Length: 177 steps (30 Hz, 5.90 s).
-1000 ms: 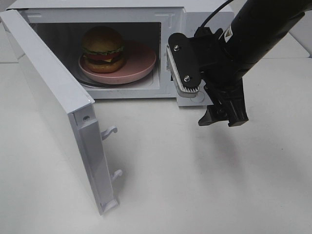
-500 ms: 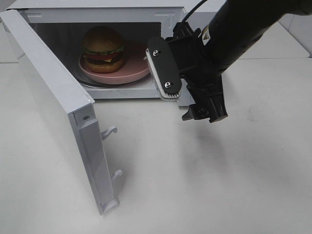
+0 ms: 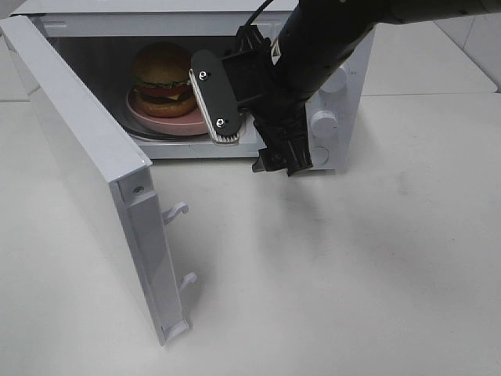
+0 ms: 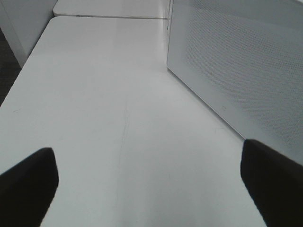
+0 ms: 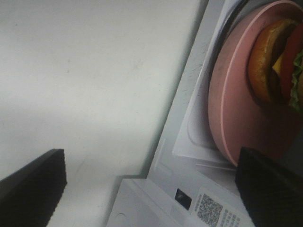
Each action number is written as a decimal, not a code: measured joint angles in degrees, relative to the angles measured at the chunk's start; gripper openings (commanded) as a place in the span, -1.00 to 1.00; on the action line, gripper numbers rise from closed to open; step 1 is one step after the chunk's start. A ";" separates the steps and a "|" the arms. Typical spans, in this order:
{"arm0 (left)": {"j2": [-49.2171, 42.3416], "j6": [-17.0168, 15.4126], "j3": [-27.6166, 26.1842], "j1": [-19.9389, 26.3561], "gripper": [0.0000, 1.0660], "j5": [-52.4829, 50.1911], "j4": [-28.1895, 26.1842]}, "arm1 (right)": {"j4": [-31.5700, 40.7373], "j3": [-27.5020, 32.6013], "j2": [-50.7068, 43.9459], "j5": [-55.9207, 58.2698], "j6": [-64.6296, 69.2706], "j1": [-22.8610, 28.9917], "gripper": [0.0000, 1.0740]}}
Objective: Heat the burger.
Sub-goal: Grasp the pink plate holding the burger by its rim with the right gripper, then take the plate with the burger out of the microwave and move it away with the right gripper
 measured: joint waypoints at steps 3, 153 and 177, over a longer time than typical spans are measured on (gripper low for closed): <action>0.00 0.00 0.00 0.00 0.83 0.00 0.00 | -0.06 -1.72 1.20 -0.86 0.00 0.29 0.72; 0.00 0.00 0.00 0.00 0.83 0.00 0.00 | 7.05 -4.13 15.30 -17.65 -23.20 -1.95 -1.00; 0.00 0.00 0.00 0.00 0.83 0.00 0.00 | 18.62 7.51 5.73 -23.09 -35.92 -2.35 -1.00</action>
